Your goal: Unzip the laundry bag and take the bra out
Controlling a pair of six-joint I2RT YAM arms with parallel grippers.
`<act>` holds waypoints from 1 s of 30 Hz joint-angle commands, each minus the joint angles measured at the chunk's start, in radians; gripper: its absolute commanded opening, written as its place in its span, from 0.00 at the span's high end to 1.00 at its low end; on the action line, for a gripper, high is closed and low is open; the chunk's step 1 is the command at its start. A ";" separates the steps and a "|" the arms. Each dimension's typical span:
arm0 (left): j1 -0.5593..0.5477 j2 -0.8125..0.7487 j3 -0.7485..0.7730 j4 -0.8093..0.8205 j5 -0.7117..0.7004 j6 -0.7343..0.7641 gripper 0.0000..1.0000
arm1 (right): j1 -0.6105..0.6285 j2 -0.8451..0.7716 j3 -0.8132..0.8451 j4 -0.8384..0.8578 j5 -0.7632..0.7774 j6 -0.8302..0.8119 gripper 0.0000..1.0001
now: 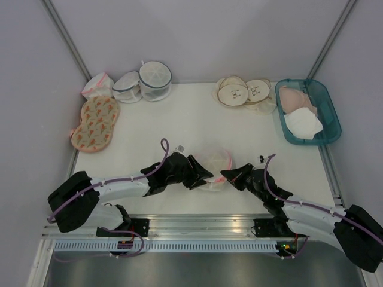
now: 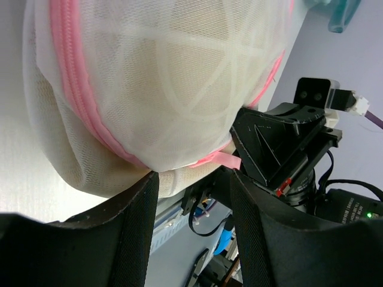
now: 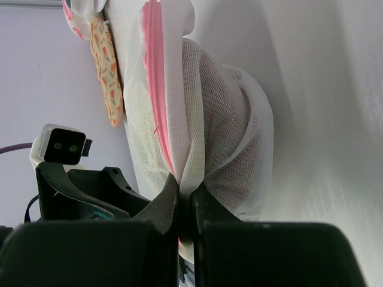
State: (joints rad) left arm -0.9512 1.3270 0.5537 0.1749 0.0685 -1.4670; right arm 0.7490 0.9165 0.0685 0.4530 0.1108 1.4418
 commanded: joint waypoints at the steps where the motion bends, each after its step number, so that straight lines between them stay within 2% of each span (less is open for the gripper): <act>1: -0.003 0.027 0.005 0.041 -0.036 -0.026 0.43 | 0.004 0.016 -0.009 0.085 0.003 -0.046 1.00; 9: 0.006 0.080 0.008 0.034 -0.065 -0.012 0.43 | 0.003 0.096 0.004 0.200 -0.106 -0.089 1.00; 13: 0.019 0.067 0.029 -0.007 -0.140 0.016 0.43 | 0.003 0.159 0.020 0.265 -0.187 -0.084 0.99; 19: 0.072 -0.009 0.049 -0.060 -0.211 0.071 0.43 | 0.003 0.156 0.030 0.265 -0.246 -0.083 1.00; 22: 0.095 -0.057 0.060 -0.092 -0.248 0.102 0.46 | 0.003 0.127 0.037 0.227 -0.252 -0.092 1.00; 24: 0.117 -0.078 0.060 -0.109 -0.260 0.111 0.49 | 0.003 0.113 0.043 0.219 -0.258 -0.095 1.00; 30: 0.147 -0.117 0.072 -0.117 -0.272 0.126 0.50 | 0.004 0.142 0.056 0.239 -0.283 -0.095 1.00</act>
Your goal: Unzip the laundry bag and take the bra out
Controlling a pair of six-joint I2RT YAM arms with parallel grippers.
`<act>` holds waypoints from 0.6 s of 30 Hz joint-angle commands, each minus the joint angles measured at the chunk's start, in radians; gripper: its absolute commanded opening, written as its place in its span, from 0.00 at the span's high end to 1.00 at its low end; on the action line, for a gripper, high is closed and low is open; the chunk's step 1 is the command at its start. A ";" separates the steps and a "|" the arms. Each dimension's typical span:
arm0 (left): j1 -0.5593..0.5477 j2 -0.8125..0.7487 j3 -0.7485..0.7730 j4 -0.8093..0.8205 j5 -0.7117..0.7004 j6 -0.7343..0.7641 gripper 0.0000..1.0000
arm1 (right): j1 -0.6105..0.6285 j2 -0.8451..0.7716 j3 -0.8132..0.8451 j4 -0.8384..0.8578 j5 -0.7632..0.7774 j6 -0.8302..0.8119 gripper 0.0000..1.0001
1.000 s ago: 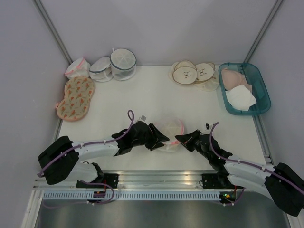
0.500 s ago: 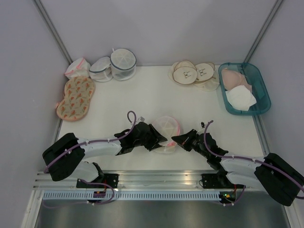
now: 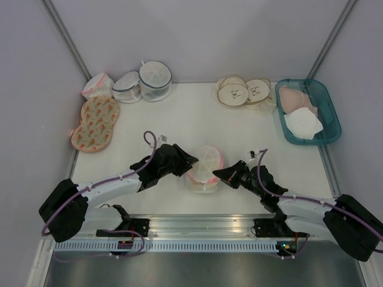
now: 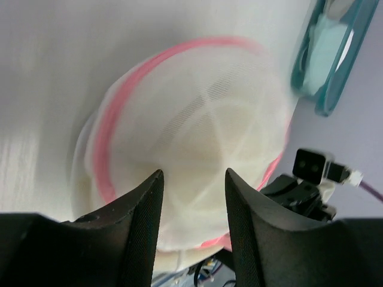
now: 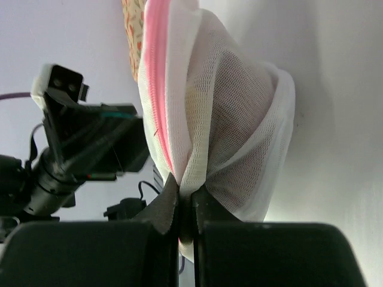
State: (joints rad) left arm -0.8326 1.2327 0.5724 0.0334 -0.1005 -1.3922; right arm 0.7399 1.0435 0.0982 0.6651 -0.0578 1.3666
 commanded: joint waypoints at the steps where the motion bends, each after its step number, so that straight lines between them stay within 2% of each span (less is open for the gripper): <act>1: 0.030 -0.024 0.058 0.025 -0.104 0.051 0.50 | 0.012 0.024 0.028 0.037 -0.128 -0.018 0.99; 6: 0.032 -0.016 0.076 0.045 -0.073 0.058 0.46 | 0.016 0.108 0.018 0.122 -0.143 0.008 1.00; 9: 0.033 0.002 0.106 0.017 -0.024 0.075 0.45 | 0.016 0.125 0.015 0.122 -0.094 0.005 1.00; 14: 0.032 -0.015 0.090 0.008 -0.001 0.085 0.45 | 0.018 0.127 -0.018 0.068 0.088 0.052 0.99; 18: 0.032 -0.036 0.107 -0.020 0.059 0.148 0.44 | 0.018 0.109 -0.032 0.036 0.287 0.091 1.00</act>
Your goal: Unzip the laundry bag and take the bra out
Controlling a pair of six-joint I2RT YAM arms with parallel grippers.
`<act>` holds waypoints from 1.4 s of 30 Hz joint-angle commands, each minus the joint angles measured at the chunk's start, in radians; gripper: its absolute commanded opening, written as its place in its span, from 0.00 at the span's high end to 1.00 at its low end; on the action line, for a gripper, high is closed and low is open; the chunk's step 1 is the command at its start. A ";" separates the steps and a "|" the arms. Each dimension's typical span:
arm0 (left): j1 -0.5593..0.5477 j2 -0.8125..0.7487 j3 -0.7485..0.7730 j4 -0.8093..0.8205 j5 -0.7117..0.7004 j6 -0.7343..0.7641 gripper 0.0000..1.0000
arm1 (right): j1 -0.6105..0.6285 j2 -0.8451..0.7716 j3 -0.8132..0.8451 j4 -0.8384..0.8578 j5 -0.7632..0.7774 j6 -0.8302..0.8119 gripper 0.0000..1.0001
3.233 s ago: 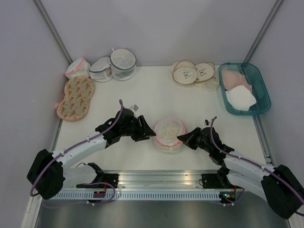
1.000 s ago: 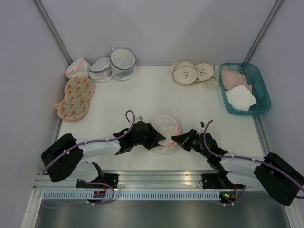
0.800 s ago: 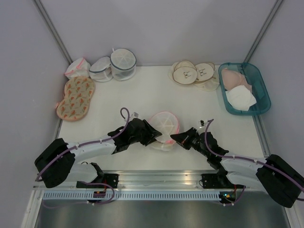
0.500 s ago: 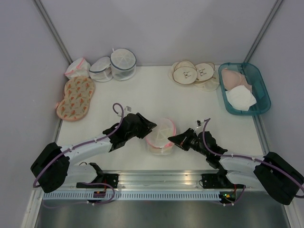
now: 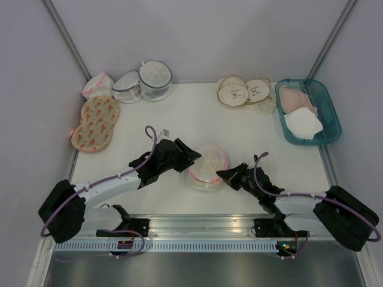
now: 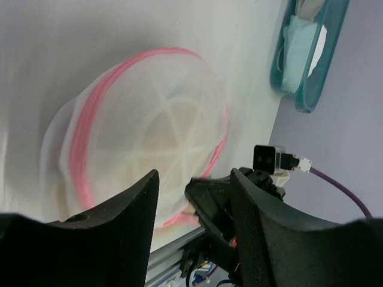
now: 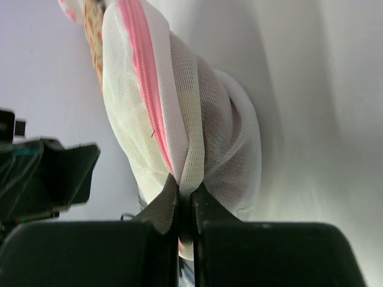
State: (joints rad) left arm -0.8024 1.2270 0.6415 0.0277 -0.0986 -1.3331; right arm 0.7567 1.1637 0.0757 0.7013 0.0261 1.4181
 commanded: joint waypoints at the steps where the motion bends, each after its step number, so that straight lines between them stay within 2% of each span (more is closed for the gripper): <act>1: 0.003 -0.032 0.047 -0.021 0.074 0.104 0.43 | 0.001 -0.015 -0.004 -0.014 0.224 0.048 1.00; 4: 0.002 -0.038 0.057 -0.098 0.166 0.167 0.43 | 0.001 -0.012 0.010 0.035 0.212 0.016 0.99; 5: 0.002 -0.041 0.057 -0.144 0.180 0.173 0.43 | 0.001 -0.004 0.024 0.035 0.186 0.001 0.76; 6: 0.002 -0.050 0.041 -0.152 0.201 0.181 0.43 | 0.001 0.001 0.042 0.052 0.129 -0.031 0.59; 7: 0.000 -0.070 0.024 -0.152 0.209 0.178 0.43 | 0.001 0.013 0.047 0.070 0.094 -0.034 0.32; 10: 0.000 -0.110 -0.037 -0.147 0.200 0.141 0.43 | 0.001 0.031 0.050 0.135 -0.022 -0.028 0.02; 13: 0.000 -0.142 -0.063 -0.130 0.169 0.109 0.42 | 0.004 0.031 0.052 0.150 -0.112 -0.022 0.02; 16: -0.001 -0.136 -0.051 -0.114 0.154 0.094 0.42 | 0.012 -0.040 0.041 0.089 -0.129 -0.025 0.02; 19: -0.017 -0.087 -0.031 -0.089 0.143 0.080 0.42 | 0.021 -0.160 0.041 -0.047 -0.108 -0.044 0.02; 22: -0.023 0.003 -0.025 -0.034 0.134 0.068 0.42 | 0.026 -0.258 0.044 -0.163 -0.058 -0.065 0.13; 27: -0.021 0.121 0.009 0.017 0.062 0.074 0.42 | 0.027 -0.292 0.062 -0.250 -0.038 -0.099 0.14; 32: -0.021 0.071 0.053 -0.055 -0.030 0.114 0.42 | 0.027 -0.318 0.070 -0.312 -0.032 -0.122 0.15; 35: -0.021 -0.018 0.046 -0.093 -0.094 0.127 0.42 | 0.027 -0.344 0.062 -0.333 -0.008 -0.130 0.23; 36: -0.020 -0.039 0.041 -0.089 -0.105 0.132 0.41 | 0.027 -0.348 0.064 -0.339 -0.006 -0.131 0.28; 37: -0.020 -0.053 0.034 -0.086 -0.128 0.147 0.38 | 0.027 -0.349 0.062 -0.342 -0.002 -0.131 0.31; 38: -0.018 -0.049 0.030 -0.094 -0.142 0.153 0.36 | 0.027 -0.348 0.065 -0.342 0.001 -0.131 0.34; 42: 0.012 0.021 0.041 -0.106 -0.138 0.178 0.35 | 0.026 -0.332 0.090 -0.364 0.003 -0.149 0.35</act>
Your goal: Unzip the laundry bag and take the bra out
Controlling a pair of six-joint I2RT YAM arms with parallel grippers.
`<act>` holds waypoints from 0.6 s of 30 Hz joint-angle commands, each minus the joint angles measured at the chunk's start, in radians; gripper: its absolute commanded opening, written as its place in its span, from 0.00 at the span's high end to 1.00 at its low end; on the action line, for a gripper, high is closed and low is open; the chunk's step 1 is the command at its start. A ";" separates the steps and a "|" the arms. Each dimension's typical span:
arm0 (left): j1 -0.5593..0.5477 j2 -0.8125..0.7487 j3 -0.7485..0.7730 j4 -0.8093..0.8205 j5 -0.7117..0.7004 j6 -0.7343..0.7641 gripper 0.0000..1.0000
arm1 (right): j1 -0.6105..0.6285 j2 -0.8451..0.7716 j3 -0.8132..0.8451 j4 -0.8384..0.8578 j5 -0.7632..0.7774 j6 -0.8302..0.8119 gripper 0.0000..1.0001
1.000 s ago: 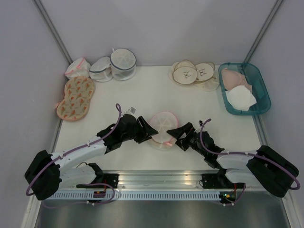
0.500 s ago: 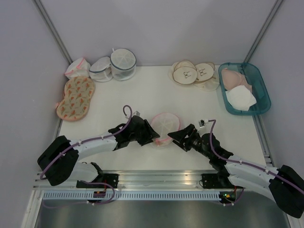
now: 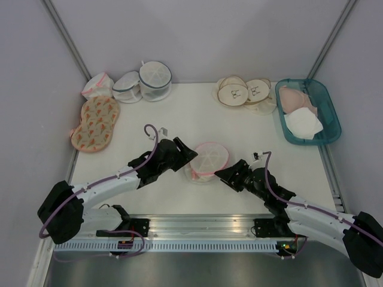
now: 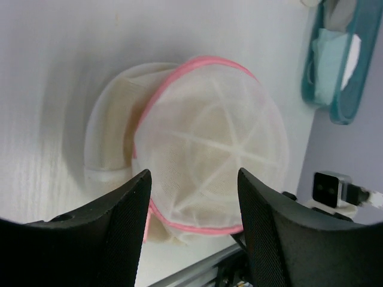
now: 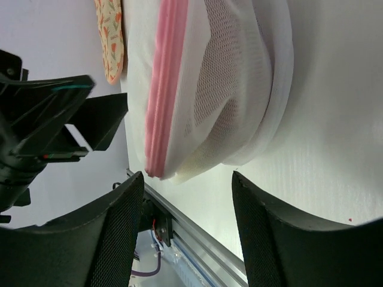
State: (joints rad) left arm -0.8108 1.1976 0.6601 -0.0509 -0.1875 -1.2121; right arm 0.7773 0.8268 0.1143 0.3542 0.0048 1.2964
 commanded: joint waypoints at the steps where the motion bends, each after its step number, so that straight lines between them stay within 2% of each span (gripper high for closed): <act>1: 0.024 0.069 0.030 -0.032 -0.050 0.066 0.35 | 0.007 0.006 0.059 -0.021 0.023 -0.029 0.35; 5: 0.059 0.128 0.038 -0.030 -0.070 0.114 0.35 | 0.007 -0.014 0.082 -0.066 0.044 -0.043 0.35; 10: 0.099 0.152 0.045 -0.009 -0.033 0.157 0.35 | 0.007 -0.061 0.117 -0.164 0.124 -0.074 0.50; 13: 0.102 0.135 0.045 0.014 -0.018 0.167 0.35 | 0.005 -0.048 0.145 -0.204 0.198 -0.108 0.71; 14: 0.102 0.128 0.044 0.023 -0.010 0.171 0.36 | 0.005 -0.028 0.151 -0.210 0.214 -0.118 0.88; 15: 0.102 0.111 0.039 0.034 0.006 0.171 0.36 | 0.005 -0.014 0.171 -0.219 0.234 -0.138 0.95; 16: 0.102 0.103 0.039 0.045 0.014 0.174 0.36 | 0.005 0.003 0.182 -0.222 0.239 -0.150 1.00; 18: 0.102 0.080 0.039 0.077 0.040 0.183 0.36 | 0.005 0.053 0.212 -0.236 0.247 -0.175 1.00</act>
State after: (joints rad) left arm -0.7101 1.3346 0.6647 -0.0593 -0.1867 -1.0851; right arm 0.7773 0.8368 0.2611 0.1604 0.1833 1.1824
